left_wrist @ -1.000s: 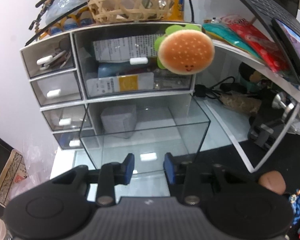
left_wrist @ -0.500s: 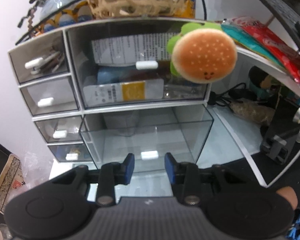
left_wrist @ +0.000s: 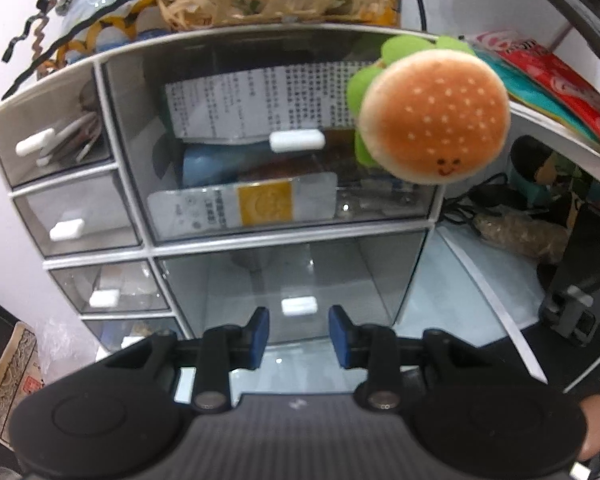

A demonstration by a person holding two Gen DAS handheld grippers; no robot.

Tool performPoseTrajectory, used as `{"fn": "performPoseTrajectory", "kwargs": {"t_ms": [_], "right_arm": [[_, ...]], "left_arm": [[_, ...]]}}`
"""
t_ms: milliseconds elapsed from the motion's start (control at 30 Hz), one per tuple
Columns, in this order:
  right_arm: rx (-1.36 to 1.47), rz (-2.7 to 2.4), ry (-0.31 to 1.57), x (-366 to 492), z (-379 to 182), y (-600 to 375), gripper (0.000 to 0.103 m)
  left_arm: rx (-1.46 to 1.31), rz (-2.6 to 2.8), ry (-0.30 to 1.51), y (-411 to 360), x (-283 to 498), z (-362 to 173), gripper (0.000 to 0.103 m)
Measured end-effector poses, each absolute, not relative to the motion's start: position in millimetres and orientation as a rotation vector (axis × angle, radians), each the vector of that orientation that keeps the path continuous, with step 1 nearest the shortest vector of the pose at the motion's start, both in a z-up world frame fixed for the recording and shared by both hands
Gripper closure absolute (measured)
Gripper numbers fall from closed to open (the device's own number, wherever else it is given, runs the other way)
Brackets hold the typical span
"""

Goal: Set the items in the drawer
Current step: 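Push the glass box back into the drawer unit with the left tool, then withdraw the left tool from the closed drawer unit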

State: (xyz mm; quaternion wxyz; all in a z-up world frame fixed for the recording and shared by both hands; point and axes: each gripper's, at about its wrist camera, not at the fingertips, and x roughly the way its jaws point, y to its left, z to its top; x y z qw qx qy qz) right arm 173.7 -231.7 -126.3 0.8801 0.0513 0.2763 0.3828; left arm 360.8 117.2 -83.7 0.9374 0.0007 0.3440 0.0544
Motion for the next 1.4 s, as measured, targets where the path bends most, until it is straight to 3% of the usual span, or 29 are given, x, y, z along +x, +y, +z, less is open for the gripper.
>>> {"fn": "performPoseTrajectory", "kwargs": {"t_ms": [467,1167,1400], "right_arm": [[0.117,0.804,0.576,175,-127,-231,0.004],[0.091,0.677,0.578,172,-123,-229,0.004],[0.087,0.623,0.55,168,-115,-229,0.004]], "left_arm": [[-0.013,0.11,0.71,123,347,-74,0.067],[-0.041,0.087,0.613,129,261,-42,0.067],[-0.051,0.035,0.604,124,233,-54,0.056]]}}
